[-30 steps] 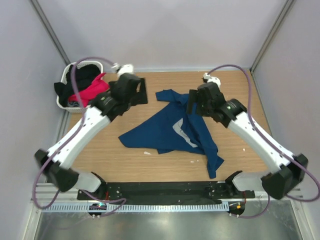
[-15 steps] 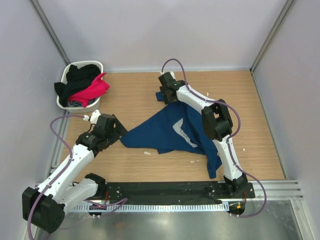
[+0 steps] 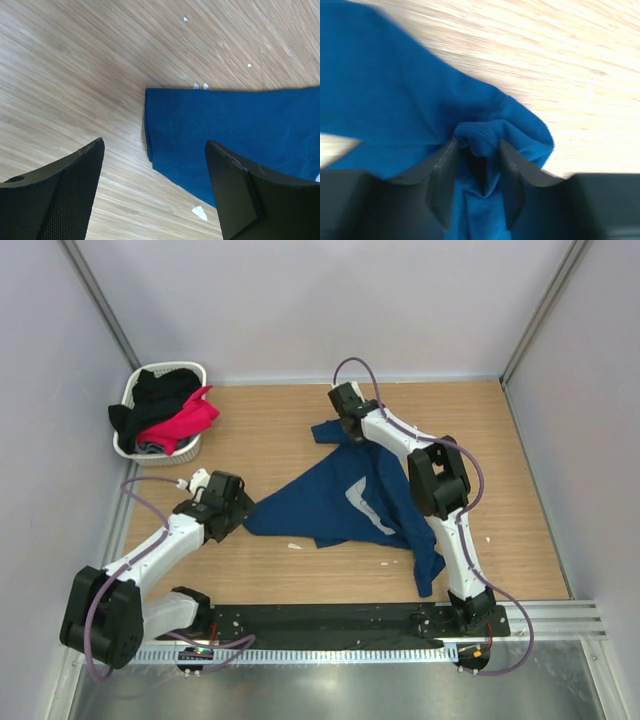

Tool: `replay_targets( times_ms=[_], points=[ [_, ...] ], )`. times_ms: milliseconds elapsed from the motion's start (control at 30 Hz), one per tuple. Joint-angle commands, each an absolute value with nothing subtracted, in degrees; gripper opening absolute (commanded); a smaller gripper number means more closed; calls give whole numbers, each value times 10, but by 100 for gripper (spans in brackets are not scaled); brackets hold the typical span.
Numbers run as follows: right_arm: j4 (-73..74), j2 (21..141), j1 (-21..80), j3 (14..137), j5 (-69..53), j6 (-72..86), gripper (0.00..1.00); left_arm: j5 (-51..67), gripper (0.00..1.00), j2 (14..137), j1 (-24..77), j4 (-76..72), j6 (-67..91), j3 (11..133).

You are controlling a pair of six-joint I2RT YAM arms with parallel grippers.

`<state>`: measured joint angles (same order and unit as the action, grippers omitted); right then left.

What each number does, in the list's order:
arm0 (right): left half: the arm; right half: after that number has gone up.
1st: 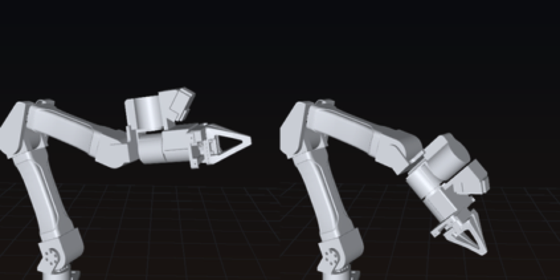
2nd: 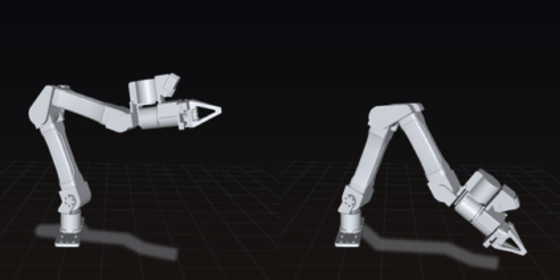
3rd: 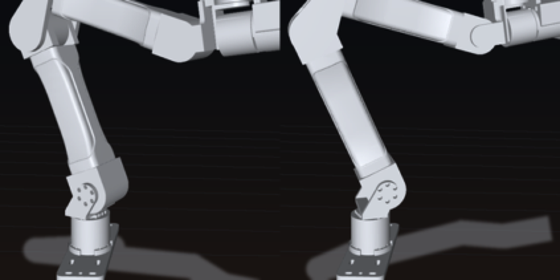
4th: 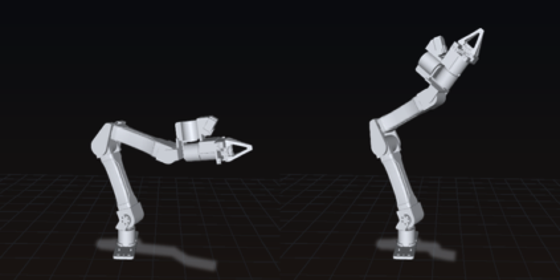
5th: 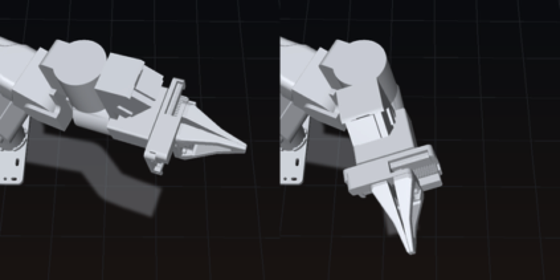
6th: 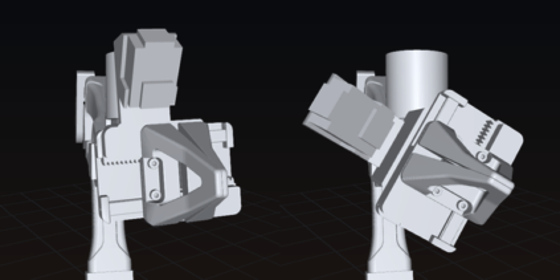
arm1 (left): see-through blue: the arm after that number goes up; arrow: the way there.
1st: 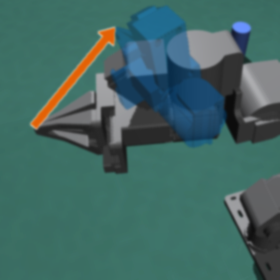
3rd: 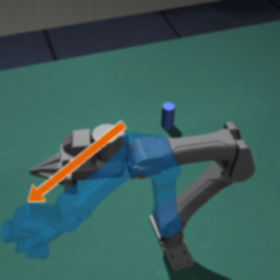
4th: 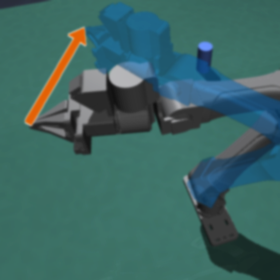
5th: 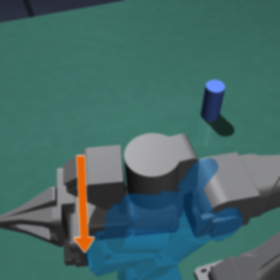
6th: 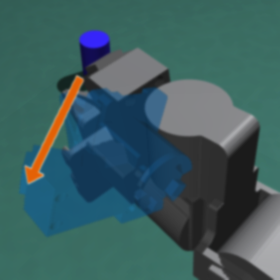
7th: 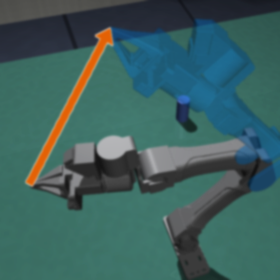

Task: Fold and stack the t-shirts
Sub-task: Flatten the tshirt out

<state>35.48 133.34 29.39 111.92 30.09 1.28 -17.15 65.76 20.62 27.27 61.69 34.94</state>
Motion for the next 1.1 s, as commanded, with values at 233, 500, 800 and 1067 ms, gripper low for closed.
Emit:
replay_targets(
  times_ms=[233,500,800,1067],
  points=[
    [340,1277,246,1096,295,28,1,-172,82,705,202,167,633,332],
    [257,1185,226,1003,201,59,1,-157,70,737,202,127,643,325],
    [255,1186,219,986,201,47,1,-201,58,758,203,103,632,328],
    [265,1186,186,991,191,49,1,-188,11,835,203,70,622,342]
  ],
)
